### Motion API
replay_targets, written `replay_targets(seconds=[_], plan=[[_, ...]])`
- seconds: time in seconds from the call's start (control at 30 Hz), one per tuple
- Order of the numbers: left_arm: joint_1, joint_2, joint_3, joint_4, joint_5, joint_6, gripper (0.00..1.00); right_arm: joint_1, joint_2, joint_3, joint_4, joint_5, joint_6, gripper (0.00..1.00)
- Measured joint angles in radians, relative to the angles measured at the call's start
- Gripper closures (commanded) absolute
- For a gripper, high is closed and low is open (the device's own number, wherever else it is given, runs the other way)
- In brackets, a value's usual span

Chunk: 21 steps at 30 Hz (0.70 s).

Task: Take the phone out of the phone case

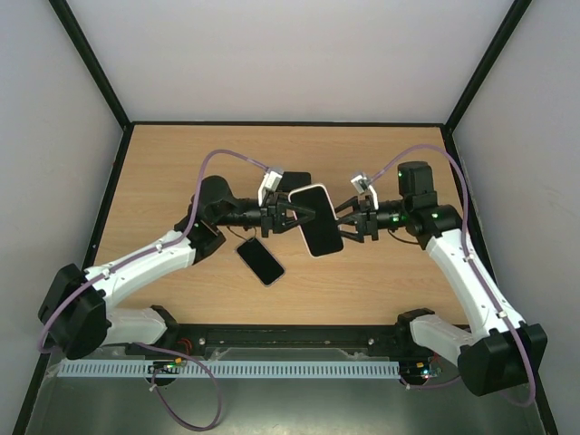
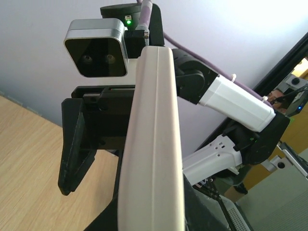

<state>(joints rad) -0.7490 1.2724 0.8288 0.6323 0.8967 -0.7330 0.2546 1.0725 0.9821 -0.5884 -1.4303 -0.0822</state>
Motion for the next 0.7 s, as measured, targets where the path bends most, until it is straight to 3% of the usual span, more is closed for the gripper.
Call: replay_targets(seconds=[0.17,0.57,0.7], plan=[[-0.007,0.021,0.022,0.047,-0.008,-0.019,0.97,-0.011,-0.014,0.000,0.085,-0.052,0.074,0.49],[-0.053,0.049,0.054,0.067,-0.055,-0.047,0.97,-0.033,-0.158,-0.020,0.044,-0.032,0.163,0.94],[-0.079,0.023,0.029,0.040,-0.131,-0.074,0.97,-0.033,-0.204,-0.064,0.029,0.020,0.185,0.98]])
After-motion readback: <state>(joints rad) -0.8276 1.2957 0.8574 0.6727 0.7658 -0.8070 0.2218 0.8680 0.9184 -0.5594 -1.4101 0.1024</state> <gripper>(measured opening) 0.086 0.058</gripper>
